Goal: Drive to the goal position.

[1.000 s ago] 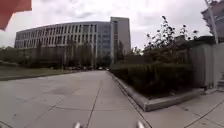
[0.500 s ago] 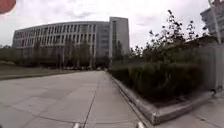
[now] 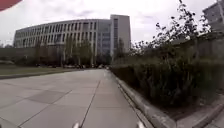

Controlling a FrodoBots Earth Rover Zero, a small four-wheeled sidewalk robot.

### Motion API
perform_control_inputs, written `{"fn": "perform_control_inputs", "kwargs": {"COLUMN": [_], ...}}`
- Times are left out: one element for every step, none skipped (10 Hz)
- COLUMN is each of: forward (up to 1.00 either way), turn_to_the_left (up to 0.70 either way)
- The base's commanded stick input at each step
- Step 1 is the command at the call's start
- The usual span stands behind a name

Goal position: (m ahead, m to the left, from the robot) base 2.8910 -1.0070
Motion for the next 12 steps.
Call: {"fn": "perform_control_inputs", "kwargs": {"forward": [0.7,0.7,0.7,0.7,0.7,0.7,0.7,0.7,0.7,0.7,0.7,0.7], "turn_to_the_left": [0.0,0.0,0.01,0.1,0.14,0.07,0.02,0.01,0.01,0.01,0.01,0.01]}}
